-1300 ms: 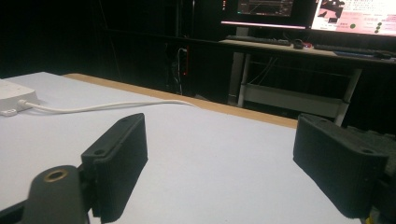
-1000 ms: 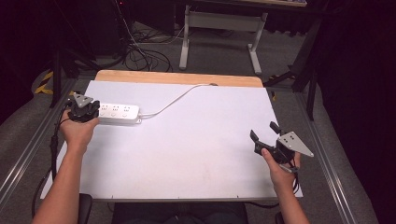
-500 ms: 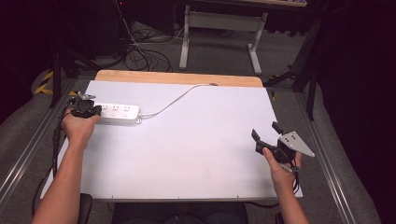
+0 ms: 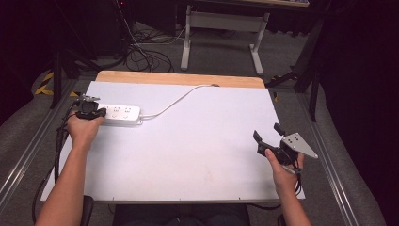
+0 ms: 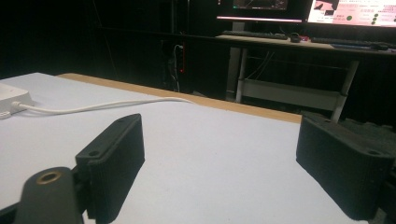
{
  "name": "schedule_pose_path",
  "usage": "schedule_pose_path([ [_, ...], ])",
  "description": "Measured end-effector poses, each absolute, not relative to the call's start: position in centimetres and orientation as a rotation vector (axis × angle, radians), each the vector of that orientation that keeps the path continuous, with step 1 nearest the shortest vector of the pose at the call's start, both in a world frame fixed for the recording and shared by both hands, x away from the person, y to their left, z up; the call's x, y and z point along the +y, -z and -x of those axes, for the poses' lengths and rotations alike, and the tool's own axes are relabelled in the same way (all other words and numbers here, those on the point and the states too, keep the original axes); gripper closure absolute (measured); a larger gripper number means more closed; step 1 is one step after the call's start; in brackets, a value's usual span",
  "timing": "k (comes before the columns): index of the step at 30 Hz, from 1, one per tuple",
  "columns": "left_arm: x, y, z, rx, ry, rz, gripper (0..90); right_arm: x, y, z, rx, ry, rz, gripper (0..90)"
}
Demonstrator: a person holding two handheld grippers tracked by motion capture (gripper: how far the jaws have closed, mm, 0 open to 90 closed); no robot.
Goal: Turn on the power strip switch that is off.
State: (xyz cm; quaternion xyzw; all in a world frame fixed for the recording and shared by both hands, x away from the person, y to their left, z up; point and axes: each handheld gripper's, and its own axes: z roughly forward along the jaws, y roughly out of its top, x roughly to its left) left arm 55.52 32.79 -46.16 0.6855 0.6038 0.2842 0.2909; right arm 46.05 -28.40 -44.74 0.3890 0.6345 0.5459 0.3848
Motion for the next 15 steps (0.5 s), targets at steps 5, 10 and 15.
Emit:
schedule_pose_path([
  [5, 32.86, 46.21, -55.48, 1.612, -0.751, -1.814, 89.9, -28.53, 44.72, -45.98, 1.613, -1.4, -0.996, 15.7],
  [10, 33.22, 46.12, -55.37, 1.636, -0.74, -1.79, 89.9, -28.54, 44.71, -45.91, 1.61, -1.406, -0.997, 15.7],
  [15, 33.68, 46.32, -55.22, 1.64, -0.748, -1.763, 89.9, -28.57, 44.7, -45.9, 1.605, -1.408, -1.004, 15.7],
])
